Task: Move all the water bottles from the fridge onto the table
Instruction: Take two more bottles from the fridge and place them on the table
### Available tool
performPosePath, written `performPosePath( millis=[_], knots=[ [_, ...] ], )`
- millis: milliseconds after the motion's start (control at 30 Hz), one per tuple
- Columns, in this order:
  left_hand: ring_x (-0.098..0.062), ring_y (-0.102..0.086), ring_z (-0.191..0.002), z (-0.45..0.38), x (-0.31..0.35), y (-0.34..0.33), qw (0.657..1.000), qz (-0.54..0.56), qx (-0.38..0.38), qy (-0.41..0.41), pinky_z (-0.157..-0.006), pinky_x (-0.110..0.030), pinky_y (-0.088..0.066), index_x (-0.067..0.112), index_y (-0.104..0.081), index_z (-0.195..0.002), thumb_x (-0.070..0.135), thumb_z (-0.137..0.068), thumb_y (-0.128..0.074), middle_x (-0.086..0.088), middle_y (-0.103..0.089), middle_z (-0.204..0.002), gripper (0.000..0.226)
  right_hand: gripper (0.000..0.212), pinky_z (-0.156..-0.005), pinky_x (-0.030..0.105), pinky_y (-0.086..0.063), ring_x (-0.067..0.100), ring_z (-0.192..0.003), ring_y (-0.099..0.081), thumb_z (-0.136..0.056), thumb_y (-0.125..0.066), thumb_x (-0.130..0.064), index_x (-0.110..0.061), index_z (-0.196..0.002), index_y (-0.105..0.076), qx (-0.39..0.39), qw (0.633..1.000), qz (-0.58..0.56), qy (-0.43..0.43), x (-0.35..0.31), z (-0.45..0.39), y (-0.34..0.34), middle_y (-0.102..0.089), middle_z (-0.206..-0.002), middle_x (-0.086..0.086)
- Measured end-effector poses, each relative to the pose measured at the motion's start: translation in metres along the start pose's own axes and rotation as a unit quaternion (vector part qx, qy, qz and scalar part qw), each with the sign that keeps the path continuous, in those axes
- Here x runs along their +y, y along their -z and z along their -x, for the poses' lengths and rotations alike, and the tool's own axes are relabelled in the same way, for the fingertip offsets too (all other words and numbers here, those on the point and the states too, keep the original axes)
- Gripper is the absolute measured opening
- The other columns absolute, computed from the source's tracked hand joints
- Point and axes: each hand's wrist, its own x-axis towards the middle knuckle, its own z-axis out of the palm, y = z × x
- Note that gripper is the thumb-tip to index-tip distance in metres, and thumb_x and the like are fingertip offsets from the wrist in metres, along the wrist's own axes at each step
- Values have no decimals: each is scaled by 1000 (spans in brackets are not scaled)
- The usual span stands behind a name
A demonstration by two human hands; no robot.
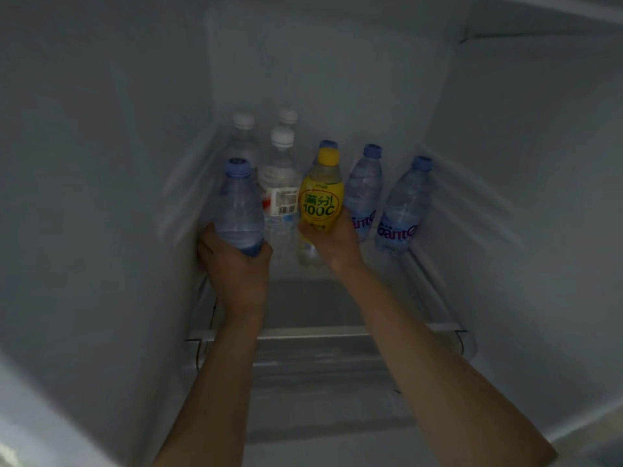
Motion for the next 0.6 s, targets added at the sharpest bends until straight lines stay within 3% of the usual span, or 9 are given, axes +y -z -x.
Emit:
performPosePath(
  millis=[100,200,300,400,533,600],
  knots=[
    [-35,-54,-101,14,3,7,999,29,-13,6,-79,-16,-35,-12,-47,-113,6,-55,-87,-29,-53,-112,72,54,-78,29,-51,16,-99,-62,-71,-81,-18,-2,-115,-53,5,1000,-11,-5,1,1,3,-65,-110,4],
    [-35,-57,-101,25,3,13,998,63,-29,-2,-85,-31,-48,-4,-46,-115,17,-58,-83,-25,-52,-113,72,57,-75,20,-40,11,-96,-54,-73,-81,-18,-5,-117,-47,17,1000,-12,3,1,9,8,-60,-111,5],
    [-31,-58,-101,33,6,19,996,82,-45,0,-87,-44,-53,2,-45,-118,32,-61,-76,-19,-55,-113,71,57,-78,22,-43,16,-100,-59,-72,-81,-16,-6,-116,-48,33,999,-23,29,0,21,11,-62,-113,7],
    [-27,-60,-104,39,10,25,992,113,-58,14,-89,-44,-54,4,-44,-123,43,-62,-76,-14,-57,-116,79,58,-82,27,-47,18,-103,-61,-71,-82,-17,-8,-118,-49,37,998,-37,43,-1,36,19,-63,-113,5],
    [-30,-58,-108,53,12,32,991,118,-66,-1,-91,-46,-52,2,-42,-125,46,-63,-75,-16,-54,-120,83,56,-85,36,-54,13,-97,-63,-67,-85,-19,-22,-111,-50,52,995,-52,61,-6,66,36,-63,-102,-7],
    [-29,-57,-109,65,19,37,989,119,-83,-11,-92,-40,-51,3,-40,-126,43,-64,-78,-14,-52,-121,82,55,-80,32,-56,9,-91,-65,-65,-85,-16,-24,-107,-51,66,993,-59,80,-13,85,50,-64,-95,-11]
  ],
)
